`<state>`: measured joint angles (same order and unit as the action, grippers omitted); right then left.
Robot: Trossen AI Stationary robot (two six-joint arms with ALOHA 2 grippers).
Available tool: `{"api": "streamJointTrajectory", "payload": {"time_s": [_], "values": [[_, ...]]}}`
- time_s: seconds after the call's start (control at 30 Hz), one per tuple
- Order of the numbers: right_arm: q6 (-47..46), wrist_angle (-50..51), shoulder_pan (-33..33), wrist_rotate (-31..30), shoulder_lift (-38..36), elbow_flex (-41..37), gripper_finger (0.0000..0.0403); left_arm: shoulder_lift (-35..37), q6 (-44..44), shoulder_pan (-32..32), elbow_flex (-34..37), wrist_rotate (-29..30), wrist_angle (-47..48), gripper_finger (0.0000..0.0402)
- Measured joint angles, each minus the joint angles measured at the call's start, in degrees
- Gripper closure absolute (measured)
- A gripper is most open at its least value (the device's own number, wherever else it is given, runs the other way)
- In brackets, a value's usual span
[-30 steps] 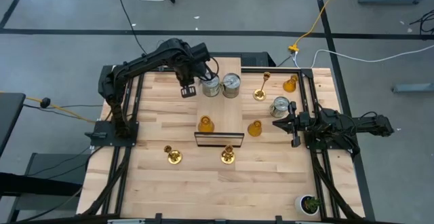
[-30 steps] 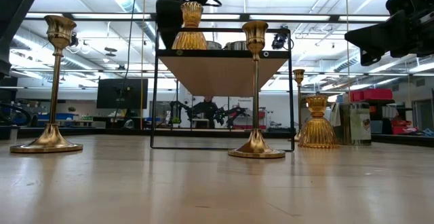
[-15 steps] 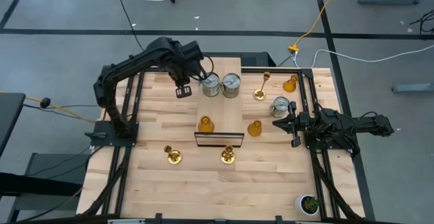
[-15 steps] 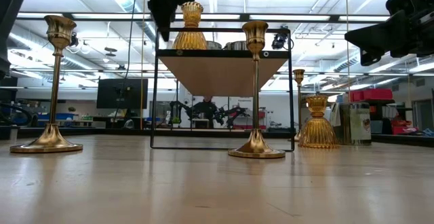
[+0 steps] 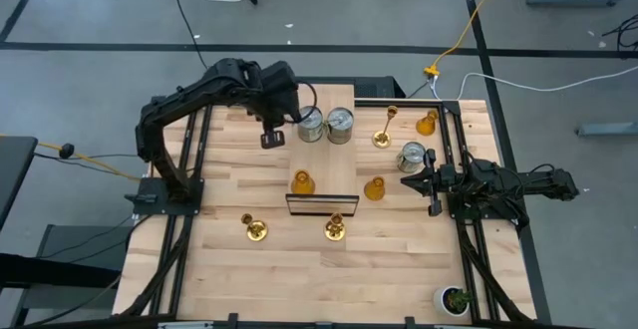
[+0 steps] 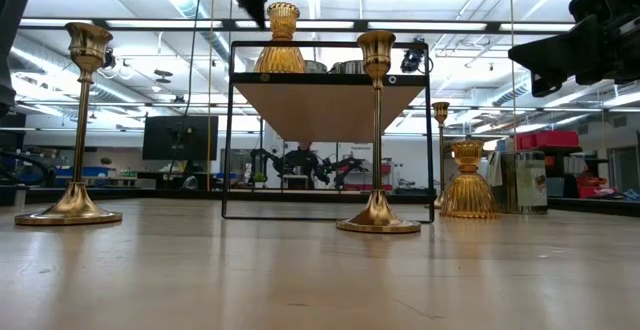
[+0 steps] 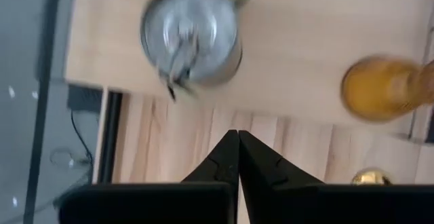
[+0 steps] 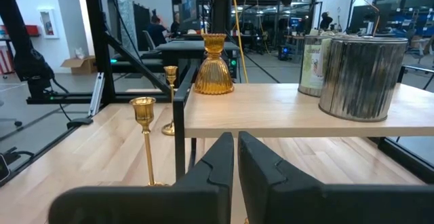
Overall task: Pick & Place candle stick holders
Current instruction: Put the bottom left gold candle holder on the shelf
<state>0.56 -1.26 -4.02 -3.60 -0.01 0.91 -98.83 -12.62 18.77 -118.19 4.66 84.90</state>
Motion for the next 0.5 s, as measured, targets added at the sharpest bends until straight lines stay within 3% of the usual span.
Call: {"api": "streamJointTrajectory", "payload": {"time_s": [0.5], "values": [[0.00,0.00,0.01,0.00,0.00,0.00,0.0376,0.00,0.39,-4.54,-4.86,-0.02,-3.28,0.0372]]}}
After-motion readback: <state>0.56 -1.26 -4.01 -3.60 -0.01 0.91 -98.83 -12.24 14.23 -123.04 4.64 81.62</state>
